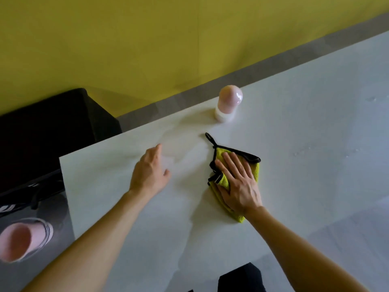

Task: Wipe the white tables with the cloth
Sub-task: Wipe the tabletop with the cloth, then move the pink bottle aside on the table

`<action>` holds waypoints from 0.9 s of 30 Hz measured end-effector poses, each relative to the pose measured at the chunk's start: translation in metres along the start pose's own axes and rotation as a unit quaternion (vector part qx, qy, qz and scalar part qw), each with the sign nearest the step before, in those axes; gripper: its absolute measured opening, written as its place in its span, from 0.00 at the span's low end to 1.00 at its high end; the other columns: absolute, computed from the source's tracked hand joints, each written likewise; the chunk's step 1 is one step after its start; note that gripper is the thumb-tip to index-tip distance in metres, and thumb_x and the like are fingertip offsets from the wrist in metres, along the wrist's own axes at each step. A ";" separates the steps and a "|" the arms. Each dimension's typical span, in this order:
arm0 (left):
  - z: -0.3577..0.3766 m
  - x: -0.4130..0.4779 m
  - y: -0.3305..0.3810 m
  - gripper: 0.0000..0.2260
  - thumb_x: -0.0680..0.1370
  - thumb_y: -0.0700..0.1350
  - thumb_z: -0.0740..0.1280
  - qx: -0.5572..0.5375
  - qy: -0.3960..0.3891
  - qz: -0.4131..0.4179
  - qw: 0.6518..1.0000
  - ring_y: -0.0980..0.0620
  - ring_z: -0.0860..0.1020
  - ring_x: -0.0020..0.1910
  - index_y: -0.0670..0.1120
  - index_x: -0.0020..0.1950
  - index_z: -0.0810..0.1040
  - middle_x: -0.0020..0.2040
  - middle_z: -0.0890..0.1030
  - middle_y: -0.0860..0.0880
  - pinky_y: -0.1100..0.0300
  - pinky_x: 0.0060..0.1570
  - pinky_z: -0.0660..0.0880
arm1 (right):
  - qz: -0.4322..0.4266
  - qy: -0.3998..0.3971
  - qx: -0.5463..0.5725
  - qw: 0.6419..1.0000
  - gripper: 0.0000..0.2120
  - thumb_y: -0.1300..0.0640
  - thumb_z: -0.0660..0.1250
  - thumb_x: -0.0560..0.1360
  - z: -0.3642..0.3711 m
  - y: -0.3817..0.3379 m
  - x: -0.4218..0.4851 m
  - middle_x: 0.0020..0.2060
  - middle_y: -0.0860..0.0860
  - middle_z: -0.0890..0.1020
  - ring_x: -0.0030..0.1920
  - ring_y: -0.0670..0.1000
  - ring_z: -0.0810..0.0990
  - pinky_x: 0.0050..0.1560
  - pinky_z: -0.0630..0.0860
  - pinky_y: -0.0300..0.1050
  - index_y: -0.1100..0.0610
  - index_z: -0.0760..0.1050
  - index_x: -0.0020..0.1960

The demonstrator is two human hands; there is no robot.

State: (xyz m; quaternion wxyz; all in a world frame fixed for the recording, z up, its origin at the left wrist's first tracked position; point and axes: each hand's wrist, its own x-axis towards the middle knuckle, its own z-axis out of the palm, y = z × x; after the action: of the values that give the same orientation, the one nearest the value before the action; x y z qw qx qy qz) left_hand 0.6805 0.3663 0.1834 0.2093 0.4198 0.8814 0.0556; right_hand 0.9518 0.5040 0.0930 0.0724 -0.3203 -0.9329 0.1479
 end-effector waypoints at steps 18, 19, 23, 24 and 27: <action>0.006 0.101 0.147 0.41 0.71 0.53 0.83 -0.290 0.253 -0.020 0.923 0.41 0.84 0.55 0.56 0.79 0.65 0.64 0.84 0.50 0.49 0.53 0.82 | 0.029 0.000 0.003 1.000 0.36 0.38 0.61 0.86 0.001 0.030 -0.023 0.88 0.53 0.55 0.88 0.59 0.49 0.86 0.53 0.67 0.49 0.55 0.89; 0.002 0.092 0.129 0.41 0.71 0.53 0.82 -0.275 0.257 -0.029 0.926 0.41 0.84 0.55 0.57 0.79 0.65 0.65 0.84 0.50 0.49 0.53 0.82 | 0.029 -0.006 0.003 1.000 0.36 0.37 0.61 0.86 0.002 0.028 -0.021 0.88 0.53 0.55 0.88 0.59 0.49 0.85 0.53 0.68 0.49 0.55 0.89; -0.020 0.051 0.052 0.39 0.72 0.52 0.82 -0.246 0.290 -0.094 0.920 0.39 0.83 0.58 0.56 0.78 0.65 0.67 0.83 0.49 0.47 0.55 0.81 | -0.035 -0.050 -0.002 0.998 0.37 0.37 0.62 0.85 0.009 -0.006 -0.001 0.88 0.54 0.55 0.88 0.60 0.48 0.84 0.55 0.70 0.49 0.57 0.88; -0.027 0.040 0.034 0.39 0.72 0.52 0.82 -0.250 0.298 -0.117 0.914 0.38 0.83 0.58 0.56 0.77 0.65 0.67 0.82 0.49 0.46 0.55 0.81 | -0.065 -0.061 0.001 0.996 0.37 0.37 0.63 0.85 0.013 -0.021 0.006 0.88 0.54 0.55 0.88 0.60 0.49 0.84 0.55 0.70 0.50 0.58 0.88; -0.040 0.009 -0.018 0.38 0.72 0.51 0.83 -0.233 0.319 -0.178 0.901 0.38 0.82 0.60 0.56 0.76 0.66 0.69 0.80 0.49 0.45 0.55 0.82 | -0.163 -0.088 0.009 0.983 0.36 0.36 0.62 0.84 0.026 -0.070 0.026 0.88 0.56 0.56 0.88 0.62 0.49 0.83 0.55 0.71 0.49 0.60 0.88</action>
State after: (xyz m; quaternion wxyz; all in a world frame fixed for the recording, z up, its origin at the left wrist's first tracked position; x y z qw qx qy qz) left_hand 0.6462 0.3645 0.2119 0.0152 0.1551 0.9227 0.3525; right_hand 0.8852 0.4613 0.0919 0.0158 -0.1494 -0.9740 0.1697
